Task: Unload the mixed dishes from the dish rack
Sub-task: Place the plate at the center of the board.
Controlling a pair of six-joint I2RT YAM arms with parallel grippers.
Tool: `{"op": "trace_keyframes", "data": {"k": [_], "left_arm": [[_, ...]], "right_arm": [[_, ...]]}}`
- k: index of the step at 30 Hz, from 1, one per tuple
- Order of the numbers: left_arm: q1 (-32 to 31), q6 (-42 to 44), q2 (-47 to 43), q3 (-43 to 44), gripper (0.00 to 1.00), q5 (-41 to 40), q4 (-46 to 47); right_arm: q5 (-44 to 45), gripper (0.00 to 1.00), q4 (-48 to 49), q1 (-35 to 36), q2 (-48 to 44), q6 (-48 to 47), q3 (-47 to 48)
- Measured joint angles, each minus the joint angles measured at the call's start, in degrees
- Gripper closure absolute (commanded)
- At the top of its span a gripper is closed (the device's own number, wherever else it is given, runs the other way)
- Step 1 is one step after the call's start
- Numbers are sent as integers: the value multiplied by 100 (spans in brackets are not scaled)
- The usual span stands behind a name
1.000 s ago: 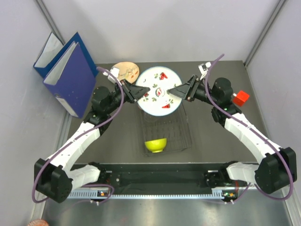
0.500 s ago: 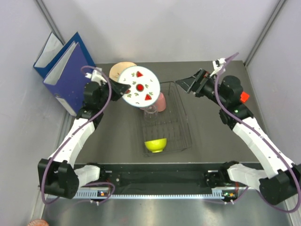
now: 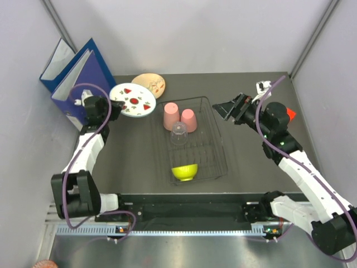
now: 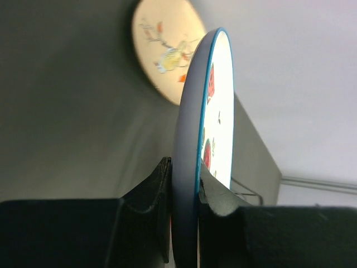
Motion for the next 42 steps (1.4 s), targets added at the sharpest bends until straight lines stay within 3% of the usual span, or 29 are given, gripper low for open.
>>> {"op": "trace_keyframes", "data": {"k": [23, 35, 42], "left_arm": [[66, 256, 1585, -345, 100, -260, 184], [92, 216, 2404, 398, 100, -48, 234], [197, 210, 2621, 645, 77, 127, -61]], "right_arm": [[-214, 0, 293, 0, 0, -131, -479], [-225, 0, 299, 0, 105, -177, -479], [-225, 1, 306, 0, 133, -179, -501]]}}
